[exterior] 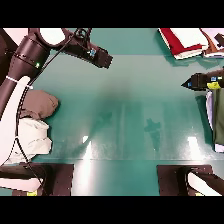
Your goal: Fold the shirts.
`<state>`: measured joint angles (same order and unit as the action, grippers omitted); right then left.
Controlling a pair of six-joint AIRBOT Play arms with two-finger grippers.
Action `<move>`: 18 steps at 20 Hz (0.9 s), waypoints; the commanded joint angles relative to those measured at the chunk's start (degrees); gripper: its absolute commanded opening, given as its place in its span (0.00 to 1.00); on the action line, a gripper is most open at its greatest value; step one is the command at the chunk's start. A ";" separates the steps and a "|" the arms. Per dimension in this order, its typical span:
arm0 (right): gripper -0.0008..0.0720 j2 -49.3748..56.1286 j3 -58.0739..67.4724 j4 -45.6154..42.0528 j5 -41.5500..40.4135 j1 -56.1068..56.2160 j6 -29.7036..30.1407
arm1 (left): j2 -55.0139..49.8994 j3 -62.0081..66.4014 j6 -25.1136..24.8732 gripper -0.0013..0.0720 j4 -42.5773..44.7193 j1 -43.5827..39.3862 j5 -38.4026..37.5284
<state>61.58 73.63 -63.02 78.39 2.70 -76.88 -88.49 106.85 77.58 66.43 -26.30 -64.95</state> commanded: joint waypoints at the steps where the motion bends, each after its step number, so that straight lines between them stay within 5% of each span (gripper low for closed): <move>1: 0.04 0.00 0.07 0.04 -0.13 0.04 -0.02 | -0.02 0.00 0.00 0.06 0.00 -0.02 0.02; 18: 0.04 0.00 0.04 -0.09 2.82 0.04 0.00 | 1.05 0.42 1.66 0.05 -0.48 1.49 2.05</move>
<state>61.58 73.63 -63.07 80.86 2.70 -76.88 -88.23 107.00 77.76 65.08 -25.93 -62.50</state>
